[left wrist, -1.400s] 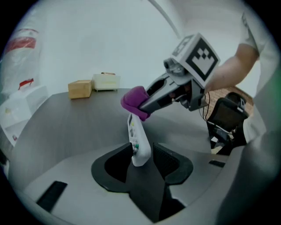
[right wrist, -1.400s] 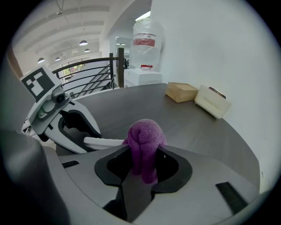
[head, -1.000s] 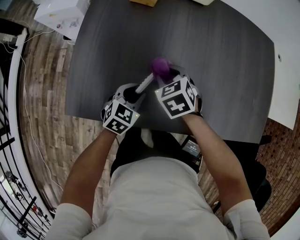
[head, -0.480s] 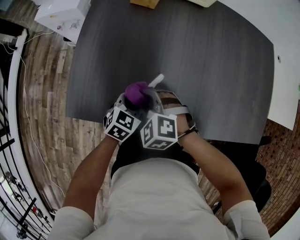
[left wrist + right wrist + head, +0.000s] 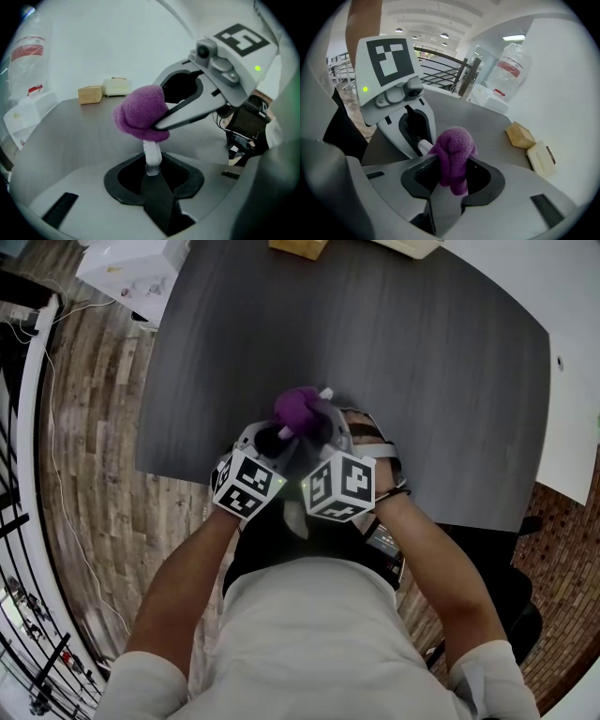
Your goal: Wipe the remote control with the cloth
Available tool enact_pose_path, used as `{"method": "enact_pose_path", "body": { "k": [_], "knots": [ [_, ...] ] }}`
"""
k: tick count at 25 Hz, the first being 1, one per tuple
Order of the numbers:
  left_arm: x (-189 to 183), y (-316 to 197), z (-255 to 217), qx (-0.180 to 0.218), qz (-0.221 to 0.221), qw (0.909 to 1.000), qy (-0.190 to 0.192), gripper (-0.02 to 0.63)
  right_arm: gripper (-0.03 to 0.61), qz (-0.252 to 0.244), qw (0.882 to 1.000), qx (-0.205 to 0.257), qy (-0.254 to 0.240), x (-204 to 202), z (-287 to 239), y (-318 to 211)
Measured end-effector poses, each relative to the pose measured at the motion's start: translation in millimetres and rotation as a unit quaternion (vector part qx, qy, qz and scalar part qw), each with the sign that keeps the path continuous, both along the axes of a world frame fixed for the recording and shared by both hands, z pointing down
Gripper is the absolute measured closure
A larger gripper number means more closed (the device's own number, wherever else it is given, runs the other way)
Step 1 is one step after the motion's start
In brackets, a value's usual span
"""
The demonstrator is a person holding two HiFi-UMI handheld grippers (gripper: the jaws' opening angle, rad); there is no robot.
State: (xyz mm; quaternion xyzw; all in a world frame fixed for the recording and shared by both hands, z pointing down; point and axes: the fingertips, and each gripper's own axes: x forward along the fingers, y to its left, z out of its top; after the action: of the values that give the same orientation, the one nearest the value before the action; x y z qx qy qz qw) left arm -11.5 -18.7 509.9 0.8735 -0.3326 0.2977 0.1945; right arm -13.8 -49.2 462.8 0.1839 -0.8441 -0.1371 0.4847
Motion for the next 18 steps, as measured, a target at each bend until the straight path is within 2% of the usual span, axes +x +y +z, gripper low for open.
{"method": "enact_pose_path", "body": {
  "k": [6, 10, 12, 13, 14, 15, 16, 18],
  "knots": [
    [-2.0, -1.2, 1.2, -0.011, -0.002, 0.9999, 0.008, 0.511, 0.442, 0.075, 0.997, 0.019, 0.01, 38.8, 2.4, -45.5],
    [-2.9, -2.4, 0.8, -0.029, -0.007, 0.9994, 0.019, 0.511, 0.442, 0.139, 0.989, 0.02, 0.046, 76.8, 17.2, -69.2],
    [-0.9, -2.6, -1.5, -0.06, -0.024, 0.9966, 0.052, 0.511, 0.442, 0.167, 0.984, 0.01, 0.058, 94.0, 22.6, -73.6],
    [0.5, -1.9, -3.3, -0.087, -0.037, 0.9921, 0.082, 0.511, 0.442, 0.177, 0.983, 0.005, 0.055, 99.0, 22.5, -73.8],
    [2.8, 0.0, -5.9, -0.121, -0.05, 0.984, 0.121, 0.511, 0.442, 0.185, 0.982, 0.001, 0.047, 101.3, 20.3, -72.9],
    [6.4, 3.1, -9.6, -0.159, -0.061, 0.9716, 0.165, 0.511, 0.442, 0.189, 0.981, -0.002, 0.038, 101.0, 16.3, -70.6],
    [10.8, 7.4, -13.9, -0.197, -0.069, 0.9553, 0.209, 0.511, 0.442, 0.189, 0.982, -0.006, 0.026, 97.9, 10.6, -66.6],
    [18.2, 16.7, -20.9, -0.266, -0.091, 0.9158, 0.287, 0.511, 0.442, 0.177, 0.984, -0.02, -0.004, 83.5, -2.8, -50.8]
  ]
}}
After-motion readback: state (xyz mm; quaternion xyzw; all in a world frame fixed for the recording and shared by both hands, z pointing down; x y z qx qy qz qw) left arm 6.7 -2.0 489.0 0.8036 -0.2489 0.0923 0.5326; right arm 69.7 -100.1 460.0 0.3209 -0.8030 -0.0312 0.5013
